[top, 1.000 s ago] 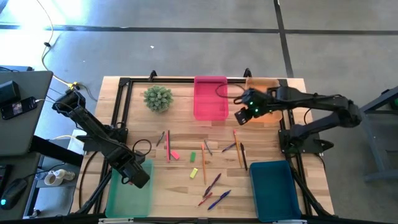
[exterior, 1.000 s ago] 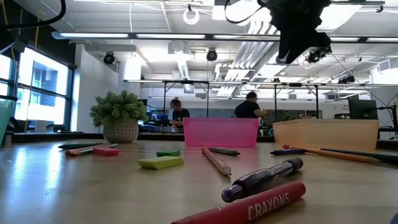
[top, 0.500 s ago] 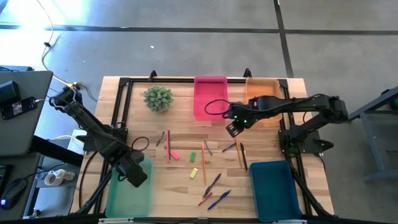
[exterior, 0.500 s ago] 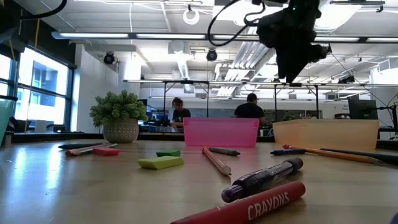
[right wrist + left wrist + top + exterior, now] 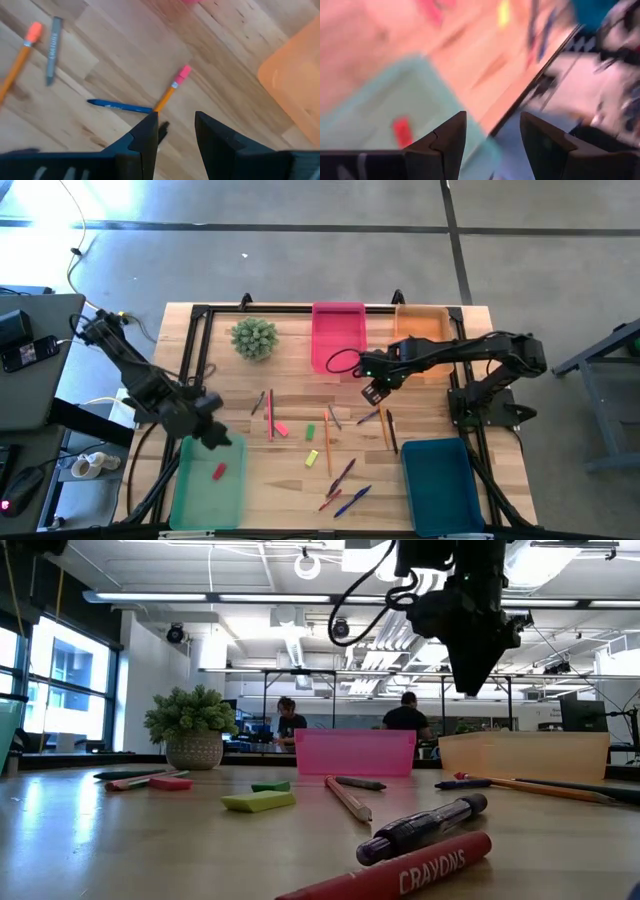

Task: Sort crayons/erasers/pens/pencils in bins
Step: Put the right yellow pencil into the pink bin

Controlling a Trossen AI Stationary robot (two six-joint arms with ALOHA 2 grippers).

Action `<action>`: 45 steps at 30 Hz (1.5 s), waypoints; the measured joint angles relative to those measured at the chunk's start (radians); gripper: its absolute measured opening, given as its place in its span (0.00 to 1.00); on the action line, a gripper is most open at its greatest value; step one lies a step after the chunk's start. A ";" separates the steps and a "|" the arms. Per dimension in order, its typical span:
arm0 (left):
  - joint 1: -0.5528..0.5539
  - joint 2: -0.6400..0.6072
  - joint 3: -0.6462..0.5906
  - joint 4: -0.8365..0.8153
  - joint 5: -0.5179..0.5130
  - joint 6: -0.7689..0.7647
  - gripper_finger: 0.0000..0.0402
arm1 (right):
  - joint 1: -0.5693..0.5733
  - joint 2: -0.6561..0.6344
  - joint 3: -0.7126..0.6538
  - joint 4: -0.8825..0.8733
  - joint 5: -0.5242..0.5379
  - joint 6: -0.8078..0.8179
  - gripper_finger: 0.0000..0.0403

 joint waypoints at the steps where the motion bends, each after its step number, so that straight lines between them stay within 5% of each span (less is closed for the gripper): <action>1: 0.000 -0.017 0.000 0.000 -0.061 0.007 0.43 | 0.000 0.002 0.000 -0.003 0.004 -0.002 0.30; 6: 0.000 -0.075 0.000 0.000 -0.329 0.056 0.43 | -0.002 -0.011 -0.044 0.021 -0.012 -0.010 0.30; 12: 0.003 -0.099 0.000 -0.001 -0.410 0.097 0.43 | -0.001 -0.086 -0.207 0.158 -0.072 0.118 0.30; 22: 0.100 -0.101 0.000 -0.001 -0.421 0.156 0.43 | -0.011 -0.115 -0.317 0.430 -0.033 0.238 0.30; 45: 0.145 -0.101 0.000 -0.001 -0.382 0.185 0.43 | -0.069 0.069 -0.319 0.441 -0.017 0.232 0.30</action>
